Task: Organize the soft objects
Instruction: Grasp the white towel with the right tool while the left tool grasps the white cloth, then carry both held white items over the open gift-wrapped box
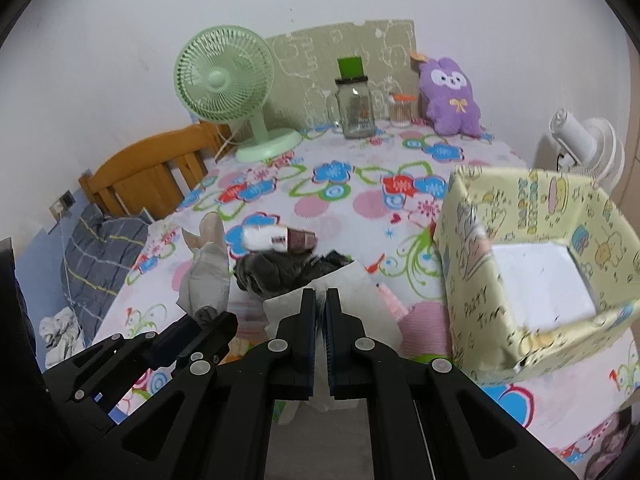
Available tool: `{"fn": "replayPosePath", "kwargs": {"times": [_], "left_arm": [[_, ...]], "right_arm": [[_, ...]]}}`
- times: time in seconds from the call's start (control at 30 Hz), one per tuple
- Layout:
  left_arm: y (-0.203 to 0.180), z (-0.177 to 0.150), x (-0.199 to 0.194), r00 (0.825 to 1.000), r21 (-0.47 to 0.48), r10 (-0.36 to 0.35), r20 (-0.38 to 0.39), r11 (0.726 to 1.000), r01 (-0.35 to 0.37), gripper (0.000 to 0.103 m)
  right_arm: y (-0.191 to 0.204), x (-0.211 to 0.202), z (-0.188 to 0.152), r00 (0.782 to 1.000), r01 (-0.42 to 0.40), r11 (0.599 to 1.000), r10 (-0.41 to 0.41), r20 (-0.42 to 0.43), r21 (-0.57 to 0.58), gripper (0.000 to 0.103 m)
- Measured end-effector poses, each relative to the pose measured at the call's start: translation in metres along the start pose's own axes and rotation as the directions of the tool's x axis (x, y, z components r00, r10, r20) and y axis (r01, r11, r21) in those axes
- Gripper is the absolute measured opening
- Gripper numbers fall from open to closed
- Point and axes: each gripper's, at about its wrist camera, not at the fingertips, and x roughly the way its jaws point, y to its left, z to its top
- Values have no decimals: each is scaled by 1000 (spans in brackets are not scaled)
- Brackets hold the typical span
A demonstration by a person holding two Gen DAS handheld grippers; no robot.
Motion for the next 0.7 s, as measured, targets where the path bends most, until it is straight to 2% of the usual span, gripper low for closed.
{"fn": "replayPosePath", "kwargs": {"times": [0.7], "left_arm": [[-19, 47, -31, 996, -11, -34, 86, 999, 35, 12]], "right_arm": [[-8, -44, 43, 995, -23, 999, 27, 93, -39, 7]]}}
